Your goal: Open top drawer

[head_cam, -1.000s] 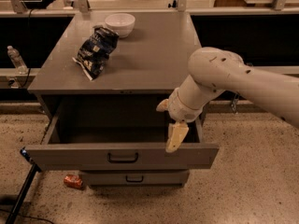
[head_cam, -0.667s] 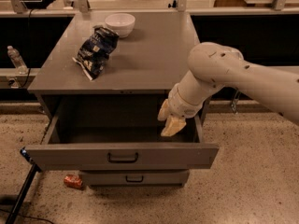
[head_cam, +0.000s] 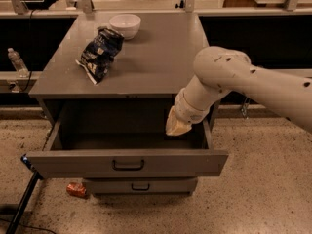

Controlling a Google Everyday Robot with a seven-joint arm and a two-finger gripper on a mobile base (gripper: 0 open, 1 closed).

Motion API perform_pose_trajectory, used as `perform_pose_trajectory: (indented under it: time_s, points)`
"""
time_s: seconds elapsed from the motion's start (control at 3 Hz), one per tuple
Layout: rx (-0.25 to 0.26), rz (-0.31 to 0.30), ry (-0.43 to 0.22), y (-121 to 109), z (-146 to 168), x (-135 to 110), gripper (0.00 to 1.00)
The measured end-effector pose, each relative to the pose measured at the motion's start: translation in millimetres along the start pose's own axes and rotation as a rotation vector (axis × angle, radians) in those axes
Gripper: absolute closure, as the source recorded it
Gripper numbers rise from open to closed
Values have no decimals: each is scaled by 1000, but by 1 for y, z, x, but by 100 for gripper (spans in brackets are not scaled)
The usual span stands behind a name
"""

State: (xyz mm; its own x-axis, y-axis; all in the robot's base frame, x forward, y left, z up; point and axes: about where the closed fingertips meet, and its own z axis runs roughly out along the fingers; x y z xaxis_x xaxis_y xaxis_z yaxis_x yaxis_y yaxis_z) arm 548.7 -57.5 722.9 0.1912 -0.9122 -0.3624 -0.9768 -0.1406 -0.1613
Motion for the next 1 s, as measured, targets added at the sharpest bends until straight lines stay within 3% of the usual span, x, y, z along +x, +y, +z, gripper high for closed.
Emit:
perform_pose_trajectory:
  time_s: [1.0]
  points:
    - [-13, 23, 12, 7, 71, 17, 100]
